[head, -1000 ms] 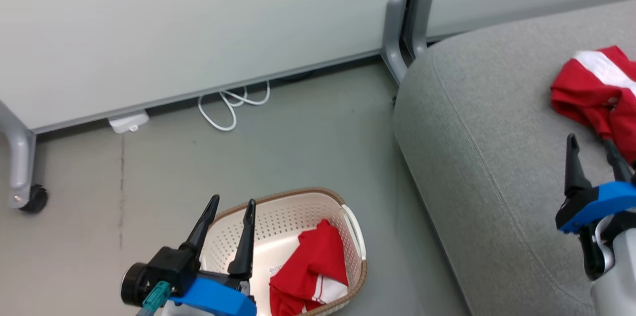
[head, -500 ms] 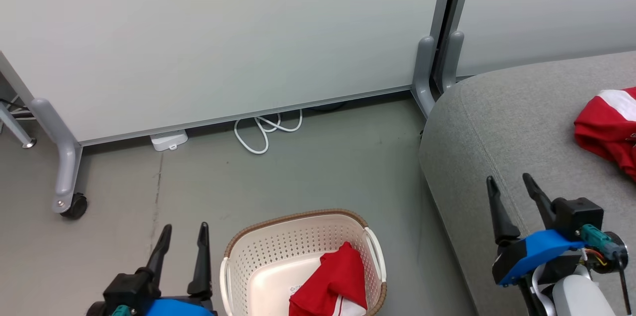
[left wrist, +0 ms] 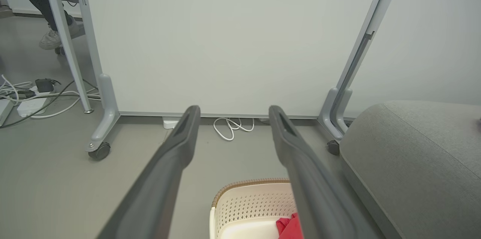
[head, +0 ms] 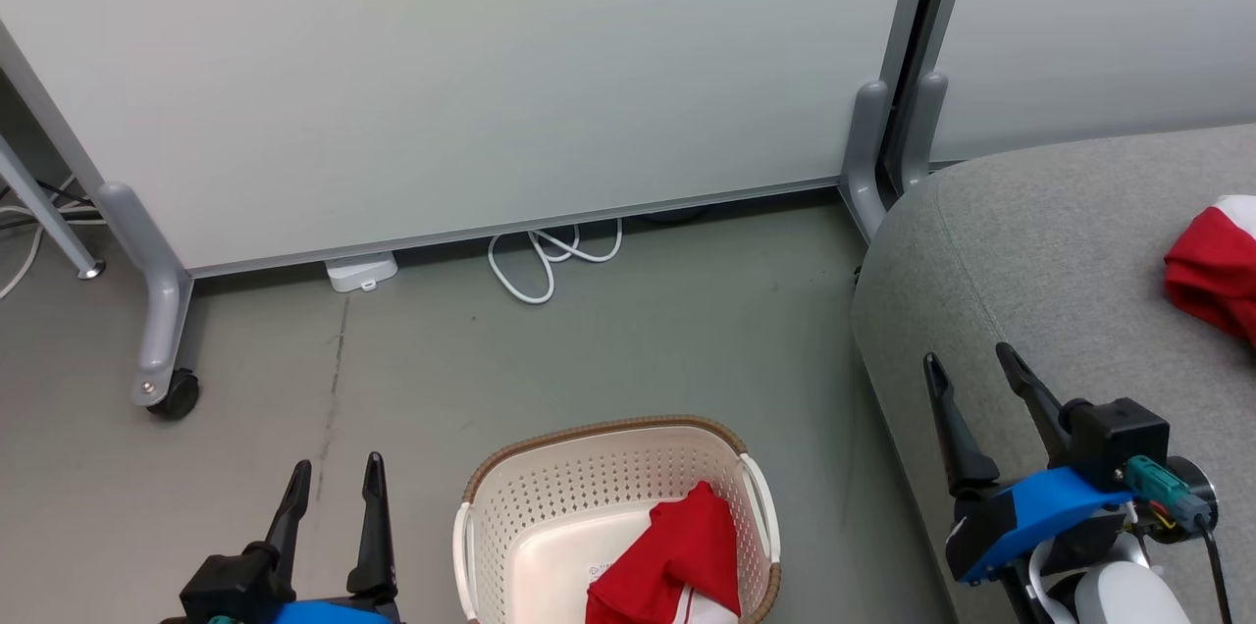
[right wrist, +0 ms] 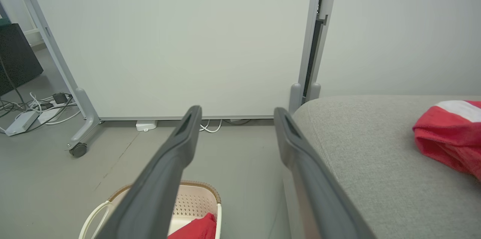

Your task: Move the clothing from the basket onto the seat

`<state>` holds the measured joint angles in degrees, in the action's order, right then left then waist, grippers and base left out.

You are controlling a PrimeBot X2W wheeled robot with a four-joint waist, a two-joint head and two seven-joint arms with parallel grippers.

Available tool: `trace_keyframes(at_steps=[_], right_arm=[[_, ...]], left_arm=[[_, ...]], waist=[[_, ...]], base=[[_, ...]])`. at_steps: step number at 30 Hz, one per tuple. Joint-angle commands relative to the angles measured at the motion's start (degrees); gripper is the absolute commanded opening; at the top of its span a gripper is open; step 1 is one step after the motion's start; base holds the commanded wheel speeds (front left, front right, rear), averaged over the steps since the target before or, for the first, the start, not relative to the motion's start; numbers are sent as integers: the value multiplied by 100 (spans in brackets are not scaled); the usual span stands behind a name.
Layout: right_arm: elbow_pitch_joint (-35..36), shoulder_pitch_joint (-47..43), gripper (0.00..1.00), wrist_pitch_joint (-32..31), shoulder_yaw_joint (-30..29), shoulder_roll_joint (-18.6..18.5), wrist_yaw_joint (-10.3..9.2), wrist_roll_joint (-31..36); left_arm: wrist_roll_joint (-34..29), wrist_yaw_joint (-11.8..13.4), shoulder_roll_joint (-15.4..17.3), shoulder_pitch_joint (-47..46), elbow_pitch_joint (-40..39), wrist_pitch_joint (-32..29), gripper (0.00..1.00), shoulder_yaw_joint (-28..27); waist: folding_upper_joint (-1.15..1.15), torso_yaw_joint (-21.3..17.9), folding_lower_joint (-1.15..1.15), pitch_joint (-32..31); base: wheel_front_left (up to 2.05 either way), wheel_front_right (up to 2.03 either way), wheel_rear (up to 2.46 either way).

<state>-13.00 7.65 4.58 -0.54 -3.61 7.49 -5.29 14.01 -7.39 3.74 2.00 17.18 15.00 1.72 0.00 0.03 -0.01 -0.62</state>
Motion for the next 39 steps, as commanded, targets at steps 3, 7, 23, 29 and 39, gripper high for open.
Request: trace_keyframes(at_steps=[3,7,23,29,39], right_arm=[[113,-145,100,-71,-20,35,1,-20],[169,-134,100,-119,-51,47,1,-29],[223,-113,100,-158,66,71,1,-119],[264,85,100,-130,179,71,1,-181],[417,646,100,-8,328,68,1,-167]], left_arm=[[-30,-8,-10,44,13,28,100,-45],[-41,-8,-23,23,15,28,100,-38],[-47,-8,-62,-5,-23,27,100,18],[-36,-9,-69,-152,-28,28,100,74],[-80,-9,17,-777,152,23,100,619]], waist=[[0,7,1,16],[0,-2,1,25],[0,-124,1,145],[0,-262,1,446],[0,-656,1,1575]], base=[[0,0,0],[0,0,0],[0,0,0],[0,0,0],[0,0,0]])
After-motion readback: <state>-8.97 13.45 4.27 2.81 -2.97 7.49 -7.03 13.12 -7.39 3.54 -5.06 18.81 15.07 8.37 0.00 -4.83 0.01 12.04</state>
